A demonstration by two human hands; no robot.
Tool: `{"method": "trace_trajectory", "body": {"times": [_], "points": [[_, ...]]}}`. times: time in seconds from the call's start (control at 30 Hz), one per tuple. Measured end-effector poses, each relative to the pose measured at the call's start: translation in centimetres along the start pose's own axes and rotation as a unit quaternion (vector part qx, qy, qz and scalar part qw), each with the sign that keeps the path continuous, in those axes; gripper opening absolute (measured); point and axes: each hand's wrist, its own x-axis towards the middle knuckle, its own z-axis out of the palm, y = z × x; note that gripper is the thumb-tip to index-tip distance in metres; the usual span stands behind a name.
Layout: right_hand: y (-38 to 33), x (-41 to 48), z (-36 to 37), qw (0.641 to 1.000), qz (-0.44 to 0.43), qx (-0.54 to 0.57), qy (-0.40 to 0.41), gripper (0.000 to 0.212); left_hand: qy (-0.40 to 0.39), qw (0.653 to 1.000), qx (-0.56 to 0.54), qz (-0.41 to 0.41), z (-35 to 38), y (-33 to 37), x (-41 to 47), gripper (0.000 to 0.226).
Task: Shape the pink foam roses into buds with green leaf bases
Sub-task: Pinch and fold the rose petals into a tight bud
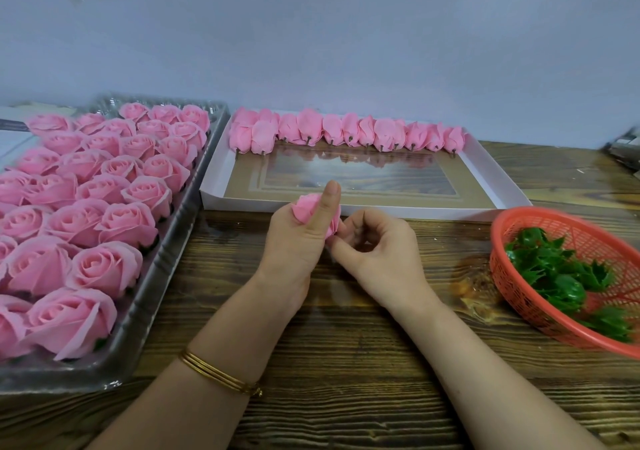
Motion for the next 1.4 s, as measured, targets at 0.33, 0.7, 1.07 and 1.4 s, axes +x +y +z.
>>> {"method": "trace_trajectory", "body": {"times": [0.33,0.7,1.07,1.4], "points": [[-0.43,-0.05,-0.09,1.0,-0.002,-0.016,0.004,0.023,0.003,1.0,0.005,-0.007,-0.03,0.22,-0.27,0.043],[-0.27,-0.09,-0.07,0.996,-0.035,-0.077,0.043,0.03,0.0,1.0,0.011,0.006,0.12,0.16,-0.41,0.036],[-0.48,-0.14,-0.09,0.992,-0.06,-0.088,0.063,0.034,-0.001,1.0,0.01,0.01,0.12,0.17,-0.44,0.034],[-0.27,0.05,-0.23,0.989,-0.062,-0.089,0.096,0.027,-0.031,0.999,0.012,0.012,0.4,0.26,-0.57,0.028]]}}
